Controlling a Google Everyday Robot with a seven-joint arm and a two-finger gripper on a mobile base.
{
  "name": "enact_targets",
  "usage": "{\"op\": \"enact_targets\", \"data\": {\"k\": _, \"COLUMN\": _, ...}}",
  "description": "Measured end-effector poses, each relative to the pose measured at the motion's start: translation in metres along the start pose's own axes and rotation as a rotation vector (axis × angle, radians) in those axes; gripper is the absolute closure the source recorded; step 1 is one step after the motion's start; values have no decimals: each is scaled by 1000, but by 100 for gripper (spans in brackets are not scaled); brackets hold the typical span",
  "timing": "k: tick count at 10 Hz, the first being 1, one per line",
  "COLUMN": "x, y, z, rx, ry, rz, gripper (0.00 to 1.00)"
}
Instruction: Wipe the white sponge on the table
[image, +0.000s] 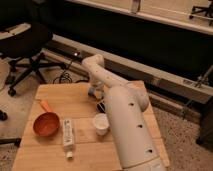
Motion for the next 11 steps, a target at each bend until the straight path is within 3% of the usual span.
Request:
{"op": "enact_targets", "data": {"k": 3, "x": 3, "y": -64, "z": 20, "rx": 35, "ry": -54, "rz": -95, "gripper": 100}}
{"op": "enact_targets", "data": {"k": 7, "x": 37, "y": -132, "z": 18, "rx": 50, "ry": -43, "rz": -234, "gripper": 100}}
{"op": "enact_targets", "data": {"k": 11, "x": 67, "y": -155, "z": 7, "rx": 31, "ry": -18, "rz": -286, "gripper": 100}}
